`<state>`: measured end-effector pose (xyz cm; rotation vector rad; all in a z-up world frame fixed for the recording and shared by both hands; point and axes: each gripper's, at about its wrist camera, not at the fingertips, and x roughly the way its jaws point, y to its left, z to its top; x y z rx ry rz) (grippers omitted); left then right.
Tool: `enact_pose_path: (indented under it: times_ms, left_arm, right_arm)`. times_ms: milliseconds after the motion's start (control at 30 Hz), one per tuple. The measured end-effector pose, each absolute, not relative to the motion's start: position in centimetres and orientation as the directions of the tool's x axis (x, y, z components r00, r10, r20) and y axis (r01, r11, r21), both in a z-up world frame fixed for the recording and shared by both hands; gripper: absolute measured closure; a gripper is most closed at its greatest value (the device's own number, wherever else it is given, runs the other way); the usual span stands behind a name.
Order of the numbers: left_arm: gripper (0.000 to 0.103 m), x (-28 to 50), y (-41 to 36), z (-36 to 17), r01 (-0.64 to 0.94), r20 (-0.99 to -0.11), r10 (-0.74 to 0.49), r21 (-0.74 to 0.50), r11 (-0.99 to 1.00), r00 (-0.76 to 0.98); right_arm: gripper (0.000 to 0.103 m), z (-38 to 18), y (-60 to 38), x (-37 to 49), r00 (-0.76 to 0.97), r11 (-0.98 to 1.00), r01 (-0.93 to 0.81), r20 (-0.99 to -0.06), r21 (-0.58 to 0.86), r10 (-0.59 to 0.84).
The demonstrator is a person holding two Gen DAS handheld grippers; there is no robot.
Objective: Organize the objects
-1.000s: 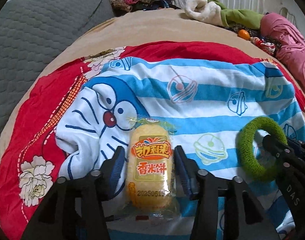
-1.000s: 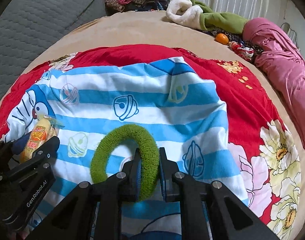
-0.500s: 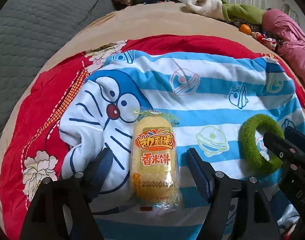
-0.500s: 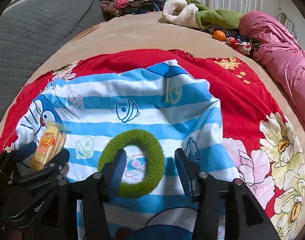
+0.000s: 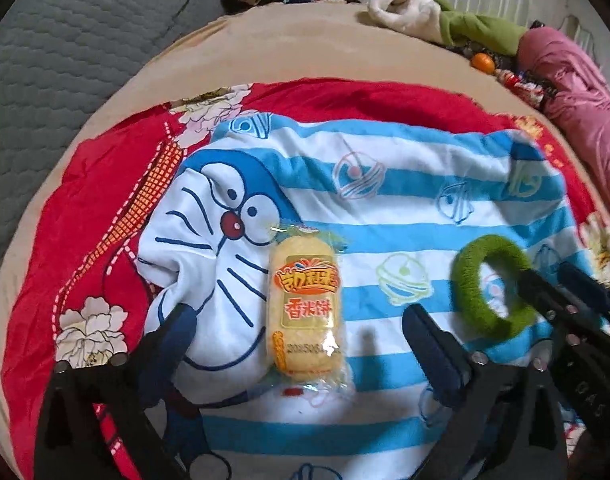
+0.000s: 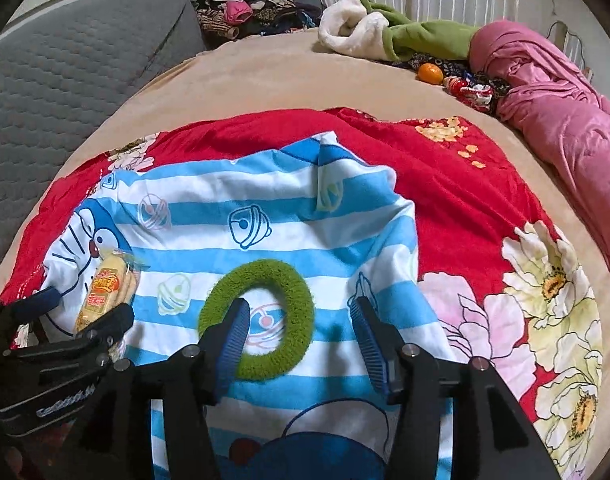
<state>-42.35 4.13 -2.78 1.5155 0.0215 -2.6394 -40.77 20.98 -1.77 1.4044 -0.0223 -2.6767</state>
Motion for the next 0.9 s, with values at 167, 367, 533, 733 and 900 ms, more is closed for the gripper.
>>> enact_pose_path:
  times_ms: [167, 367, 533, 733, 900]
  left_arm:
    - [0.0, -41.5, 4.1, -1.9, 0.085, -0.859, -0.072, 0.034, -0.996, -0.506]
    - [0.0, -40.1, 3.7, -1.0, 0.093, -0.849, -0.066, 0.02, -0.995, -0.525]
    - [0.0, -38.7, 3.1, -0.2, 0.078, -0.85, -0.011, -0.036, -0.996, -0.527]
    - [0.0, -36.8, 2.6, 0.6, 0.091, -0.84, -0.022, -0.032, -0.995, -0.542]
    - [0.0, -35.1, 2.5, 1.1, 0.097, -0.839, -0.035, -0.021, -0.995, -0.542]
  right_arm:
    - [0.05, -0.8, 20.9, -40.0, -0.573, -0.989, 0.112, -0.807, 0.097, -0.144]
    - [0.05, 0.9, 20.7, -38.5, -0.593, -0.985, 0.133, -0.788, 0.106, -0.165]
    - [0.05, 1.9, 20.4, -37.3, -0.601, -0.983, 0.145, -0.779, 0.112, -0.177]
    - [0.05, 2.8, 20.2, -35.7, -0.61, -0.984, 0.143, -0.773, 0.109, -0.175]
    - [0.05, 3.8, 20.4, -34.0, -0.624, -0.983, 0.146, -0.76, 0.114, -0.181]
